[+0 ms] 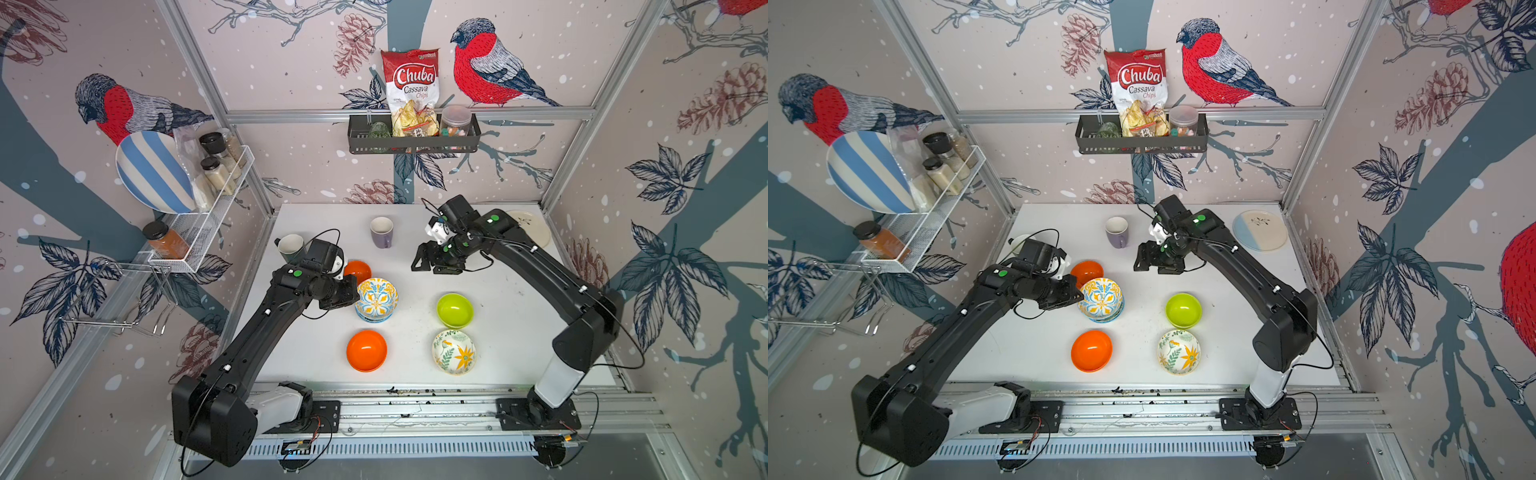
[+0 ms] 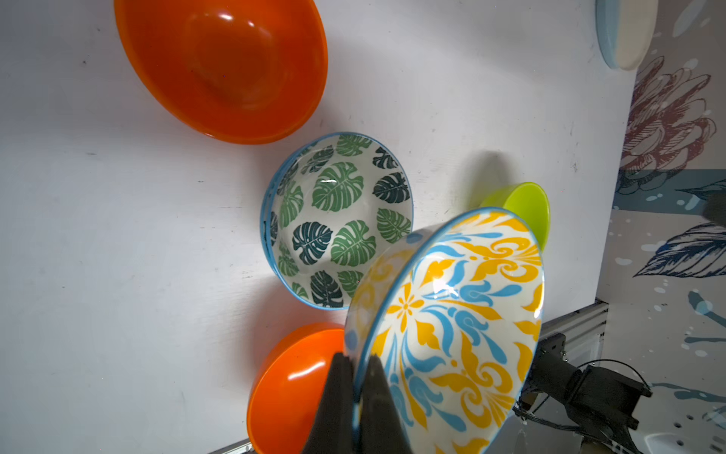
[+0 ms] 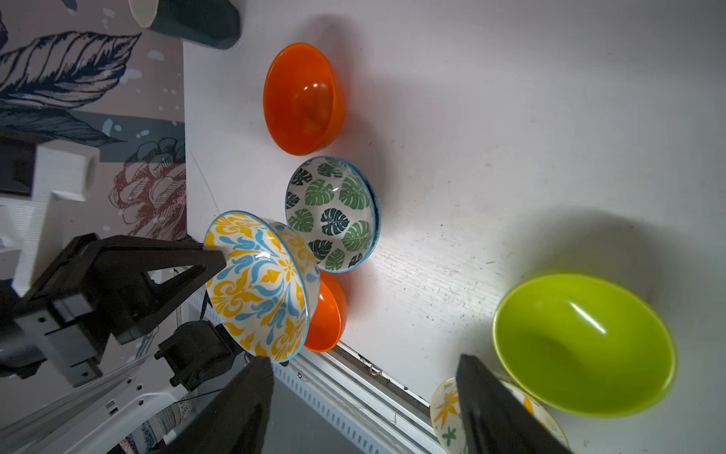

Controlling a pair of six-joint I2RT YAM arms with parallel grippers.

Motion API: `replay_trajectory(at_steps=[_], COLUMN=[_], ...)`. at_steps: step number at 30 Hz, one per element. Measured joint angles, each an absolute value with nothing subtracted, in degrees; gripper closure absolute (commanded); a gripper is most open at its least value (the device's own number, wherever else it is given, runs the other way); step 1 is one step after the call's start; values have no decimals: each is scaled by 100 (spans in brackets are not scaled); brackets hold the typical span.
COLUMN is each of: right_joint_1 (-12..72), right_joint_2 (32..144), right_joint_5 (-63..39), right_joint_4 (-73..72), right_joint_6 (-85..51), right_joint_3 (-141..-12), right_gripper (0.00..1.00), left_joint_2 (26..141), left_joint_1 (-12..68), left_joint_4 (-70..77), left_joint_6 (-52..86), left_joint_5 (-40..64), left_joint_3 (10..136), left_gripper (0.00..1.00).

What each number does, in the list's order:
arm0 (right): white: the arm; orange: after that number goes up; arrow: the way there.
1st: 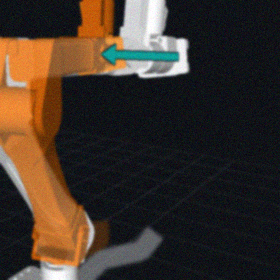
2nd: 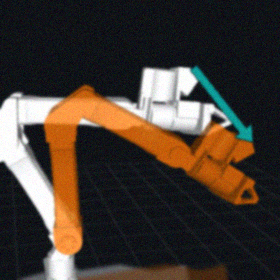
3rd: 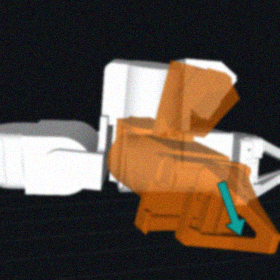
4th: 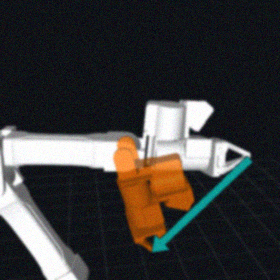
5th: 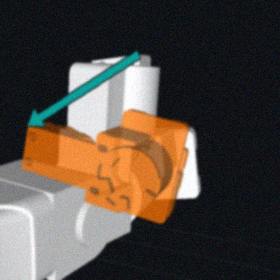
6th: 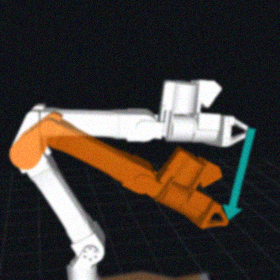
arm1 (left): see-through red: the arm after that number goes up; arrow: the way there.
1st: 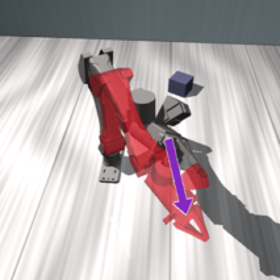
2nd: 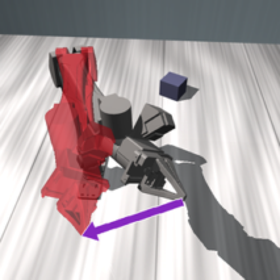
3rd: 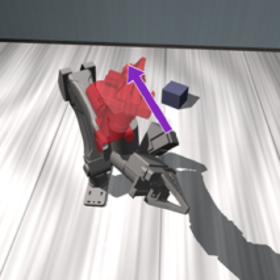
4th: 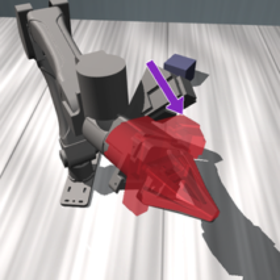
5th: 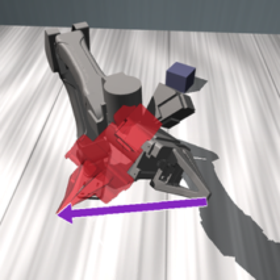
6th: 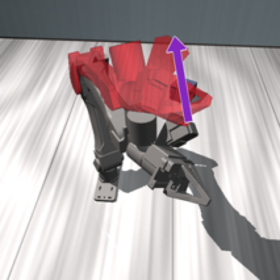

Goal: Stack the bowls
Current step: Pick up the bowl from the center of the board, then place the bowl on the bowl.

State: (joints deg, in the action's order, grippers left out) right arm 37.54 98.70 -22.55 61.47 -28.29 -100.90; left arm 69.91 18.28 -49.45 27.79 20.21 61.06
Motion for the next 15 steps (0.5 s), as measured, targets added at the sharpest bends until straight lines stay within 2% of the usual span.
replay_trajectory(at_steps=[6,15], right_joint_1=[3511,3485], right_joint_2=[9461,9380], right_joint_5=[-2342,-2429], right_joint_4=[5996,5756], right_joint_6=[-2836,-2845], right_joint_3=[-9402,-9139], right_gripper=[26,27], left_joint_2=[7310,7511], left_joint_1=[1798,1546], left_joint_4=[-4464,-4007], left_joint_6=[3002,3155], left_joint_5=[1831,1750], left_joint_3=[5852,5599], left_gripper=[100,100])
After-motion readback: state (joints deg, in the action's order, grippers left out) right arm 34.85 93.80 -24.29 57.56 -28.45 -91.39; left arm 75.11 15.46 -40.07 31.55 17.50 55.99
